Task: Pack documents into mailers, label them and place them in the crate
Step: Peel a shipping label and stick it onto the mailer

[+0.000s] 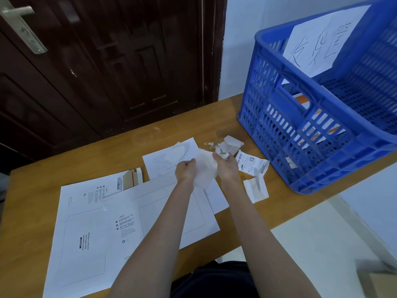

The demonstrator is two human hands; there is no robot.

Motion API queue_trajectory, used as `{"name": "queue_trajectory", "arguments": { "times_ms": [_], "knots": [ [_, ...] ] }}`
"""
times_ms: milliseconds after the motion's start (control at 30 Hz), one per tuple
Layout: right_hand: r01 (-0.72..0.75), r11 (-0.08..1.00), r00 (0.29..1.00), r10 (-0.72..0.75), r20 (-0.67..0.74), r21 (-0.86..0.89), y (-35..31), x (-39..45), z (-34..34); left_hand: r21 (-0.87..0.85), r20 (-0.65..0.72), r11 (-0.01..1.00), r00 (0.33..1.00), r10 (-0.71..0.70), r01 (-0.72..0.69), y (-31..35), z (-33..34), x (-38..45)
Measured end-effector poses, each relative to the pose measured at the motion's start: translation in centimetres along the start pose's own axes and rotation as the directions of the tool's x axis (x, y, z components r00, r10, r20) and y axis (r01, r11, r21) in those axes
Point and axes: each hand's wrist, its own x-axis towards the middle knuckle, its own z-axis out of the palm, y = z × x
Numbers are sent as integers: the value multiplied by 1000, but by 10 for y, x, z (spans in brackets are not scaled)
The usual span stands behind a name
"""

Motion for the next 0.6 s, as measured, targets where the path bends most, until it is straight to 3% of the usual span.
{"name": "queue_trajectory", "arguments": {
  "times_ms": [233,367,500,600],
  "knots": [
    [-75,996,971,83,-225,41,0,4,-11,-72,-52,997,998,-42,39,-6,-18,12],
    [-96,976,931,159,-329,197,-4,14,-35,-75,-157,997,987,-39,27,-18,-39,25],
    [-214,879,959,272,-80,426,-6,15,-41,-170,-98,985,995,4,-21,-22,-32,20],
    [-260,867,965,254,72,426,-2,11,-40,-201,20,980,1000,11,-7,-23,-21,19]
  ]
}}
